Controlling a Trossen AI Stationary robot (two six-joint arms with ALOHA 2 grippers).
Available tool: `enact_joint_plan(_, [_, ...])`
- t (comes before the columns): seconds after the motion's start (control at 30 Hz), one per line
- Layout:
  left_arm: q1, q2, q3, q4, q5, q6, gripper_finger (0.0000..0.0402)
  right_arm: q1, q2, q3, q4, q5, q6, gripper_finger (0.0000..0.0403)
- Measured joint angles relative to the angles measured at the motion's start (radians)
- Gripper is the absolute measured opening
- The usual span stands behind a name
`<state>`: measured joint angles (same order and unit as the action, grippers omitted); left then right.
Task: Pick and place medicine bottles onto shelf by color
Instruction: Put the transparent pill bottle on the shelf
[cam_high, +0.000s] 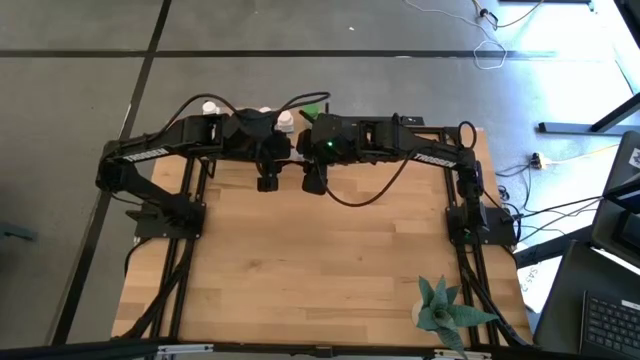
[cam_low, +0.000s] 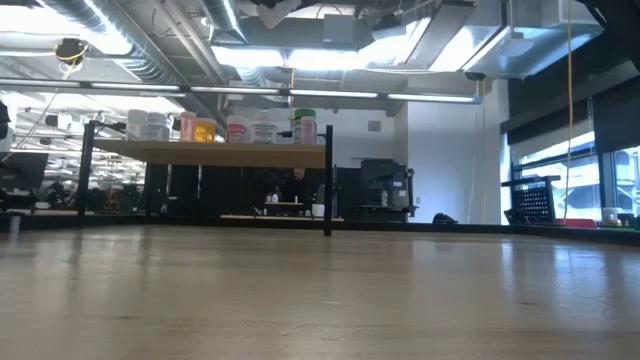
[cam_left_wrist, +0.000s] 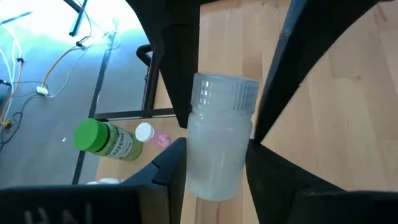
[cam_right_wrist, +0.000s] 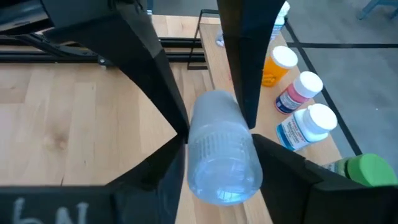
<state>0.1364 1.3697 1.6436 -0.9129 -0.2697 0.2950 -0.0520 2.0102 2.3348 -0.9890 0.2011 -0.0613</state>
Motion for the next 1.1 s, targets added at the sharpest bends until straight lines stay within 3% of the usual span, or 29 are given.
enact_joint_plan(0.3, [0.001, 0.000, 0.000, -0.048, -0.021, -0.057, 0.0128, 0.001, -0.015, 0.020, -0.008, -0.016, -0.054, 0.0223])
enact_joint_plan(0.57, [0.001, -0.035, 0.000, -0.071, -0.180, -0.150, 0.0128, 0.001, -0.056, 0.021, -0.034, -0.015, -0.053, 0.0226])
enact_joint_plan(0.9, [-0.002, -0.168, 0.000, -0.137, -0.200, -0.363, 0.0127, 0.001, -0.065, 0.021, -0.050, -0.012, -0.055, 0.0226])
enact_joint_plan(1.1, [-0.075, -0.202, -0.001, -0.216, -0.255, -0.427, 0.0127, 0.000, -0.068, 0.021, -0.051, -0.011, -0.083, 0.0226])
